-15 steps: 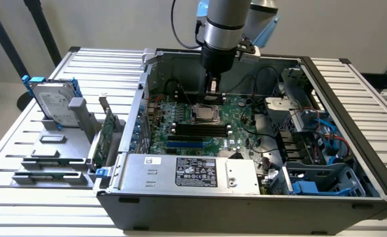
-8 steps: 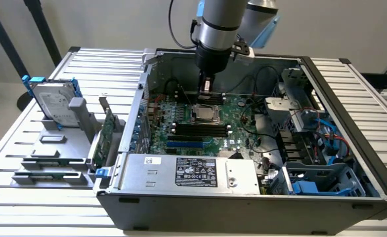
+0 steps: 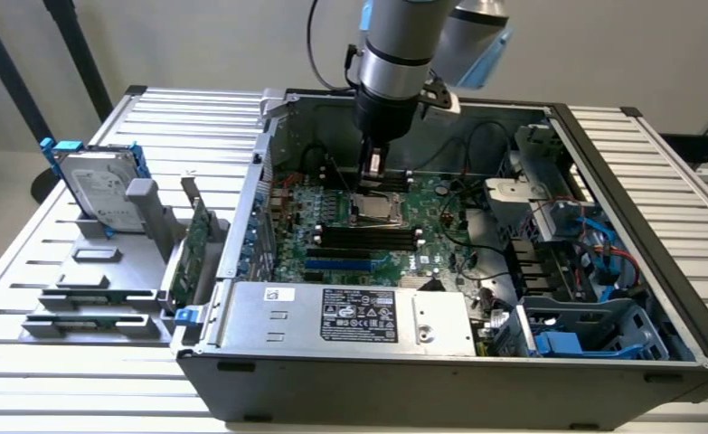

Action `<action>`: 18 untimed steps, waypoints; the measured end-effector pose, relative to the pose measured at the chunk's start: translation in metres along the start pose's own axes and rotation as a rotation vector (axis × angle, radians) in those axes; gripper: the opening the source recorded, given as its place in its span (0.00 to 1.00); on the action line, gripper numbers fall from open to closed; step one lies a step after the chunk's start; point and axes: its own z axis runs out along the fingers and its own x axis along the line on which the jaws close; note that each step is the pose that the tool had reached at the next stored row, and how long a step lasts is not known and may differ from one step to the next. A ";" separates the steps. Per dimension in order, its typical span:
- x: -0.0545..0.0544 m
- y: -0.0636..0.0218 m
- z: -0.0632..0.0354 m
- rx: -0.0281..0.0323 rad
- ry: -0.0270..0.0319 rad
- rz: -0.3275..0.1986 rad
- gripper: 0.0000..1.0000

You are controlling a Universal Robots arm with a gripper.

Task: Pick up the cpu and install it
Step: 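Install the first cpu locking lever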

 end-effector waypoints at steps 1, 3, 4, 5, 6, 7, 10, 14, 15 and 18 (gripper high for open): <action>0.000 -0.0006 0.0016 0.0001 -0.0001 0.000 0.11; 0.000 -0.0022 0.0047 0.0000 0.0000 0.000 0.11; 0.000 -0.0030 0.0062 0.0000 0.0001 0.000 0.11; 0.000 -0.0039 0.0075 0.0000 0.0001 0.000 0.11; 0.000 -0.0048 0.0087 0.0000 0.0001 0.000 0.11; 0.000 -0.0055 0.0099 0.0001 0.0001 0.000 0.11; 0.001 -0.0072 0.0133 0.0002 0.0007 0.000 0.11; 0.004 -0.0083 0.0177 0.0003 0.0027 0.000 0.11; 0.005 -0.0083 0.0190 0.0004 0.0031 0.000 0.11; 0.006 -0.0082 0.0234 0.0004 0.0039 0.000 0.11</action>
